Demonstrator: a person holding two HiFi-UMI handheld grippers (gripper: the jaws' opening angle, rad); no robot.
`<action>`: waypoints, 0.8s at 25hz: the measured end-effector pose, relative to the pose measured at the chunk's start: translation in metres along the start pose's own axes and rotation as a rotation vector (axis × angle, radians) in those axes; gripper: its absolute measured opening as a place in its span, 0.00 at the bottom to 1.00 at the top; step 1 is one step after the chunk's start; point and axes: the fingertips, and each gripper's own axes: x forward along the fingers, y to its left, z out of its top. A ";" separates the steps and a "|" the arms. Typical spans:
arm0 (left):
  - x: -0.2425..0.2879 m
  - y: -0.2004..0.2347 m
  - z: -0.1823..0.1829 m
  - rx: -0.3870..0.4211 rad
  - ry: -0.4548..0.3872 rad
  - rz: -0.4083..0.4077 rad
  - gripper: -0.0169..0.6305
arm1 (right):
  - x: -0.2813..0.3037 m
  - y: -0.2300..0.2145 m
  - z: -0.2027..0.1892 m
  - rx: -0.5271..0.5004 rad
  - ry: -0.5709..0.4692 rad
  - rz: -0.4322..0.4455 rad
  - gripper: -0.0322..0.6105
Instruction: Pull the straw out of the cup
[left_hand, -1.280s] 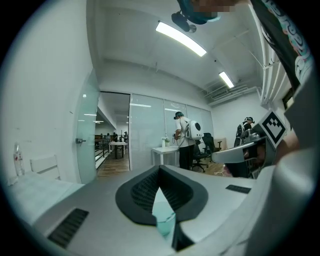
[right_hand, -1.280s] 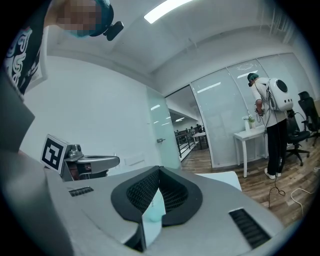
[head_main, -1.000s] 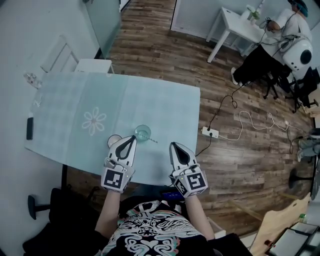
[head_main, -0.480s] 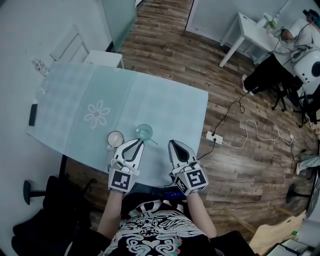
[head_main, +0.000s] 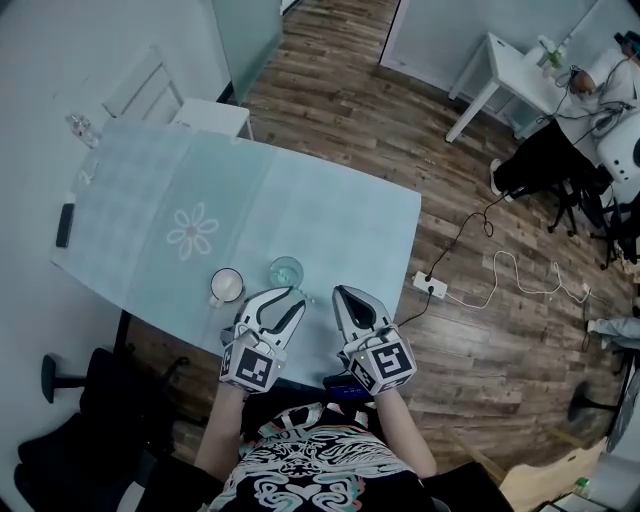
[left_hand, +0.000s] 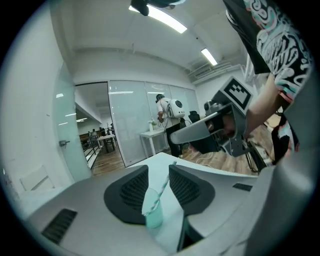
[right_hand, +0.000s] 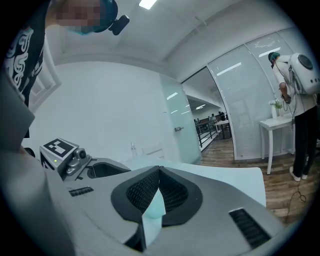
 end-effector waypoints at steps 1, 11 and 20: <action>0.003 -0.002 -0.002 0.028 0.011 -0.013 0.21 | 0.002 -0.002 -0.002 0.005 0.001 0.001 0.09; 0.022 -0.028 -0.008 0.277 0.100 -0.121 0.22 | 0.017 -0.004 -0.019 0.038 0.043 0.041 0.09; 0.036 -0.030 -0.019 0.378 0.196 -0.109 0.22 | 0.018 -0.002 -0.030 0.050 0.064 0.073 0.09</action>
